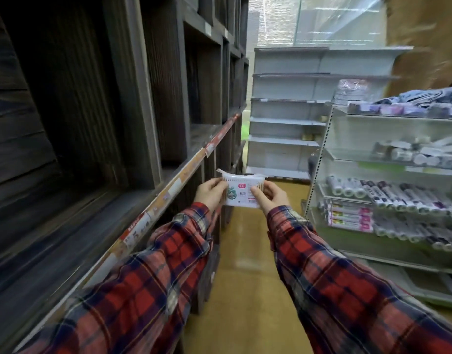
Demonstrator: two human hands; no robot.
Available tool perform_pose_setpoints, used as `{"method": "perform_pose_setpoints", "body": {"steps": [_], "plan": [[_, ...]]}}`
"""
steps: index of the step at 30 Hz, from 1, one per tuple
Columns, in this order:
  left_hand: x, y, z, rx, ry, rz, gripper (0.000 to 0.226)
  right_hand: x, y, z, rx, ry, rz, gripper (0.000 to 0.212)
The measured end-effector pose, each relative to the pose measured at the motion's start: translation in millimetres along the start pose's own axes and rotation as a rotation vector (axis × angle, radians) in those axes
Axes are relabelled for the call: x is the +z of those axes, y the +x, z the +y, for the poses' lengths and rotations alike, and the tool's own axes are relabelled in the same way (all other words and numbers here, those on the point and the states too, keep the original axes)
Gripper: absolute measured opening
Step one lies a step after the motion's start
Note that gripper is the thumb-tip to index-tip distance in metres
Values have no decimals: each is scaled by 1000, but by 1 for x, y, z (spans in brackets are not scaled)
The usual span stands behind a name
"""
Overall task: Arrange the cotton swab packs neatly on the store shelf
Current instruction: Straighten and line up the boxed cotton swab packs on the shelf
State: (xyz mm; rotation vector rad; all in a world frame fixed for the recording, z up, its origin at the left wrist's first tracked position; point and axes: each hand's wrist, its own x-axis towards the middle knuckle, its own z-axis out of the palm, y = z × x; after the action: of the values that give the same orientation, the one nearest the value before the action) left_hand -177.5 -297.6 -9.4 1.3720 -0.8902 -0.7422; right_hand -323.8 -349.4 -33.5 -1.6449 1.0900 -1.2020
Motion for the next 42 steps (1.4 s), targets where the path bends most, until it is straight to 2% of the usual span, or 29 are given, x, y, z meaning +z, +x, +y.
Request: {"method": "perform_pose_setpoints", "body": {"steps": [5,9,13,19,23,27,30,35,42], "plan": [[37,4,-10,-11,-18,-61,25,-32,0,15,21,-15,79,28],[74,7,-19,-25,-26,-147,15,-64,0,27,54,-46,128,27],[105,7,-28,-11,-14,-230,32,-96,1,39,76,-68,183,29],[159,10,-34,16,-11,-337,33,-142,13,59,119,-60,247,27],[193,16,-35,8,-19,-365,35,-173,28,70,124,-84,275,24],[235,27,-31,33,-15,-395,33,-207,49,82,125,-70,304,11],[270,34,-27,40,-21,-419,34,-235,65,89,147,-36,317,22],[330,53,-27,28,-5,-461,34,-285,97,110,134,-32,350,7],[406,79,-37,12,11,-487,34,-345,145,145,151,13,353,26]]}}
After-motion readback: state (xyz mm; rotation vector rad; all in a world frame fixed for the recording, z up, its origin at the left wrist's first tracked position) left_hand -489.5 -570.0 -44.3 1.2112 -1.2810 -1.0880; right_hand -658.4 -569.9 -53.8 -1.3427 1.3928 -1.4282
